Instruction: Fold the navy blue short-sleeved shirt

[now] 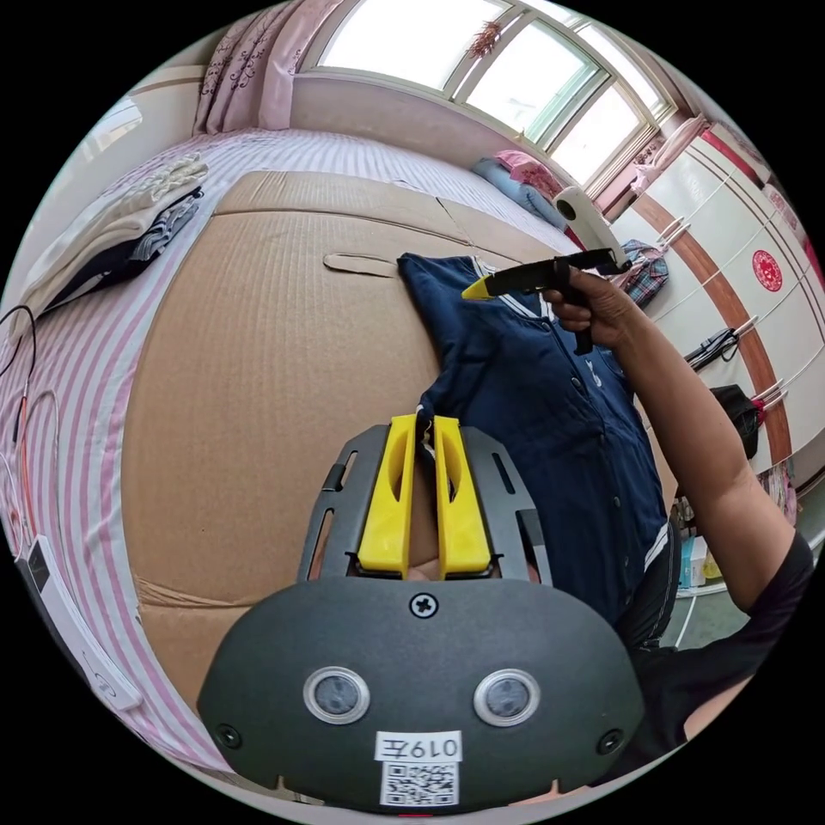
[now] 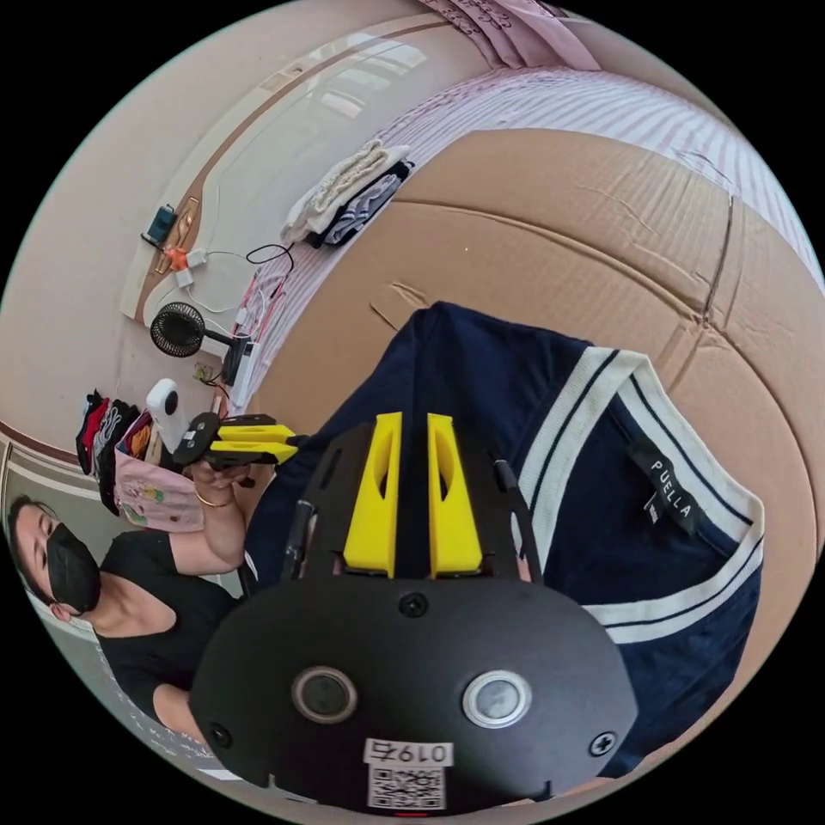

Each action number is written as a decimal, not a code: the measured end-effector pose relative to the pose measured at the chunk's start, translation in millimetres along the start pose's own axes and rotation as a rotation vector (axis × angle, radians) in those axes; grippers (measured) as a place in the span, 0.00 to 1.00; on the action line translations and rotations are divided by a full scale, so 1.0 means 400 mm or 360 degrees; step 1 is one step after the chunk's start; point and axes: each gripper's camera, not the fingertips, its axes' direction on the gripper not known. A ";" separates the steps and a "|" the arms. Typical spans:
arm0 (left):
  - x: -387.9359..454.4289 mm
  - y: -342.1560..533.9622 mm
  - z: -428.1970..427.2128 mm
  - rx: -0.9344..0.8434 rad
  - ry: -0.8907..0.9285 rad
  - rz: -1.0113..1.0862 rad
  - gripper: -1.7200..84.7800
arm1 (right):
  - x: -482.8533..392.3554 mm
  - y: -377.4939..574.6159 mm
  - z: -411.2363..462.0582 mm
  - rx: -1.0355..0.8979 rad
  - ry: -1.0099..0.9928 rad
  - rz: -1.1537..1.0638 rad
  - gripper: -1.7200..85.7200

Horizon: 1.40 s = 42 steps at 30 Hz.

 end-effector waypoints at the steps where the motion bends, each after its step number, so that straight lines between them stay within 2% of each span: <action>1: 0.002 0.000 0.001 0.0001 -0.0005 0.0003 0.03 | 0.002 0.014 0.015 -0.0009 -0.0022 0.0000 0.07; 4: 0.000 0.001 0.005 0.0003 0.0005 -0.0006 0.03 | 0.004 0.039 0.043 0.0000 -0.0117 -0.0004 0.03; 7: -0.005 0.003 0.008 0.0022 0.0018 -0.0029 0.03 | -0.013 0.062 0.065 0.0034 -0.0058 -0.0021 0.02; 10: 0.000 0.005 0.011 0.0022 0.0016 -0.0034 0.03 | -0.027 0.088 0.093 0.0073 -0.0054 -0.0011 0.03; 14: 0.016 0.010 0.017 0.0005 -0.0003 -0.0018 0.04 | -0.073 0.147 0.141 0.0095 0.0124 0.0005 0.08; 17: 0.038 0.017 -0.003 0.0073 -0.0114 0.0019 0.04 | -0.205 0.223 0.160 0.0251 0.0185 -0.0252 0.08; 22: 0.114 0.027 -0.025 0.0264 -0.0230 0.0156 0.03 | -0.401 0.301 0.310 0.0203 0.0364 -0.0515 0.07; 26: 0.161 0.011 0.029 0.0161 -0.0297 0.0207 0.03 | -0.496 0.362 0.433 0.0276 0.0523 -0.0563 0.02; 30: 0.193 0.001 0.061 0.0107 -0.0394 0.0243 0.03 | -0.554 0.405 0.548 0.0206 0.0587 -0.0589 0.01; 42: 0.193 -0.037 0.101 0.0036 -0.0346 0.0272 0.03 | -0.705 0.473 0.848 0.0124 0.0711 -0.0560 0.01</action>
